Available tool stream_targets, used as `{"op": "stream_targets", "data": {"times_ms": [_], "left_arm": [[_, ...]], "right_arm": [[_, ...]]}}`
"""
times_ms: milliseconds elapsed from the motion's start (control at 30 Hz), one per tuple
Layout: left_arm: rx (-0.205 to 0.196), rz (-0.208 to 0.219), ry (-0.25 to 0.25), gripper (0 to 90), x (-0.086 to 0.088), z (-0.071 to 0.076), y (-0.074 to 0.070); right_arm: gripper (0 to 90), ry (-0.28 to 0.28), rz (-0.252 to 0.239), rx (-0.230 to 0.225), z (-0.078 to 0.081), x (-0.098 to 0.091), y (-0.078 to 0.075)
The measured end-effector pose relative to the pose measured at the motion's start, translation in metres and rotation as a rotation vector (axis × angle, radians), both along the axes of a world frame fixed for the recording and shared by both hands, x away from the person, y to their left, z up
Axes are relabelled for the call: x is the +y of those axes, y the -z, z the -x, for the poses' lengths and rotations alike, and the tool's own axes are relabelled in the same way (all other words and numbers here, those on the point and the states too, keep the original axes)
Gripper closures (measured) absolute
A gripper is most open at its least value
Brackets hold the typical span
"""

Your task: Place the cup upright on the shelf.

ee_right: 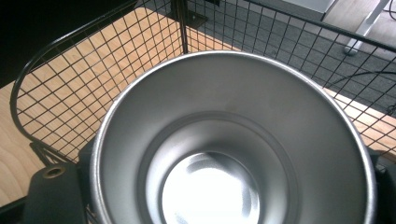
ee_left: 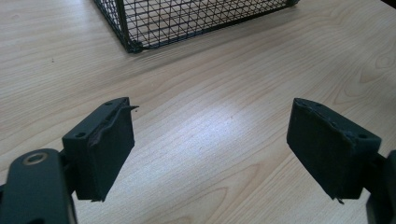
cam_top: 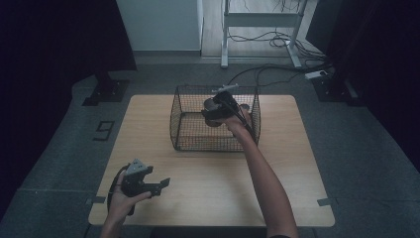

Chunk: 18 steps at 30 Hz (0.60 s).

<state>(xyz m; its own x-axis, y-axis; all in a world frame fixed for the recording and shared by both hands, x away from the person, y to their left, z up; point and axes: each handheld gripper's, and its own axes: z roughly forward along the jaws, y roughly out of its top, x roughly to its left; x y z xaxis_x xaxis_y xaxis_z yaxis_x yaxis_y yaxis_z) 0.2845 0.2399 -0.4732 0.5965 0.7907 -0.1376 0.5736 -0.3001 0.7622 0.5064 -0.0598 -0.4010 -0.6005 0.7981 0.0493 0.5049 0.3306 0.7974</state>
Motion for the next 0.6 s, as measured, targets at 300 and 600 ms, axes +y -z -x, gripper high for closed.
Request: {"op": "stream_targets", "data": {"times_ms": [300, 600], "left_arm": [[-0.004, 0.005, 0.000, 15.3, 0.001, 0.001, -0.001], [-0.003, 0.007, -0.004, 15.3, 0.003, 0.000, -0.001]], "right_arm": [[18.3, 0.008, 0.006, 0.011, -0.011, 0.003, 0.005], [18.3, 0.022, 0.031, 0.039, -0.027, 0.003, 0.018]]}}
